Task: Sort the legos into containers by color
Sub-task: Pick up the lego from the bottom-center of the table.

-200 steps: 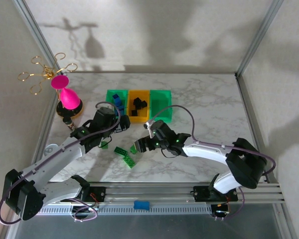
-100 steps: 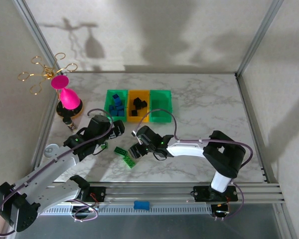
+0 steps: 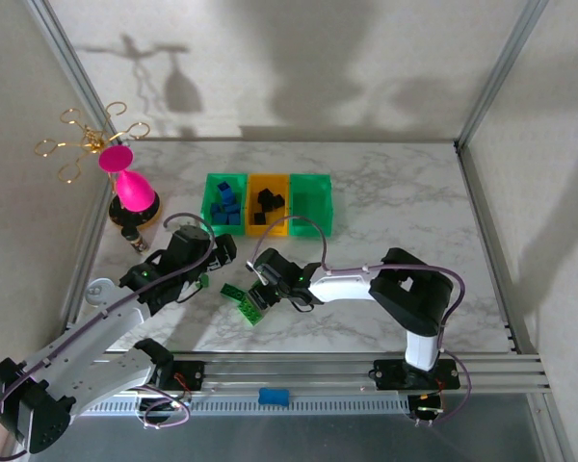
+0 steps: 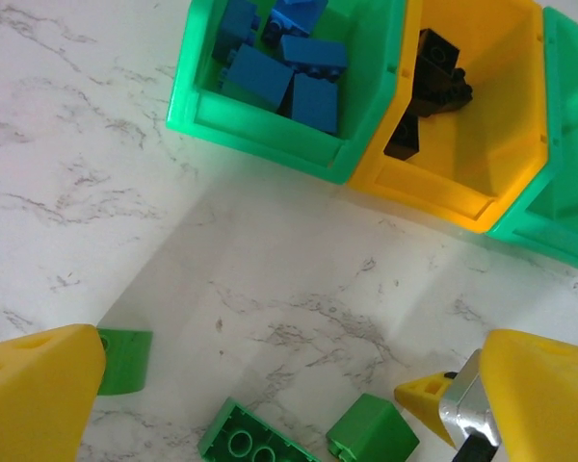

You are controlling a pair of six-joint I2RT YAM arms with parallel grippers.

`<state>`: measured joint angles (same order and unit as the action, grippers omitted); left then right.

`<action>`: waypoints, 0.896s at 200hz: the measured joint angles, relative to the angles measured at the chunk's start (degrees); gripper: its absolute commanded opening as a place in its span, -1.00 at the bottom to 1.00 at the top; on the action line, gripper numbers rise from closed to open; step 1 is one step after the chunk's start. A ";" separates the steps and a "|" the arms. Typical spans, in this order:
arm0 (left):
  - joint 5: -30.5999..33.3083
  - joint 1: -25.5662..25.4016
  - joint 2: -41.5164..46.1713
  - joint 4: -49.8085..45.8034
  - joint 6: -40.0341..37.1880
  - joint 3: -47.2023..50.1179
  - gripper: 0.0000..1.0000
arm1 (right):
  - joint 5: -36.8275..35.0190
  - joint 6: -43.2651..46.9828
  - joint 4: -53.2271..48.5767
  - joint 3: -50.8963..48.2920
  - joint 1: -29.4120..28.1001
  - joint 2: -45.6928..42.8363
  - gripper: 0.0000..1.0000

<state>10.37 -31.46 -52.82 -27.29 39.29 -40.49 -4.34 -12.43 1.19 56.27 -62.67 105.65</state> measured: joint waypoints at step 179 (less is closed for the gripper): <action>-0.39 -0.44 1.36 0.42 1.36 -0.37 0.99 | -0.02 -4.55 -1.07 -3.06 5.92 -18.29 -0.05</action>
<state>9.98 -31.90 -51.46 -26.87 40.64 -40.86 -4.36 -16.97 0.12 53.21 -56.75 87.35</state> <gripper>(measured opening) 0.995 0.468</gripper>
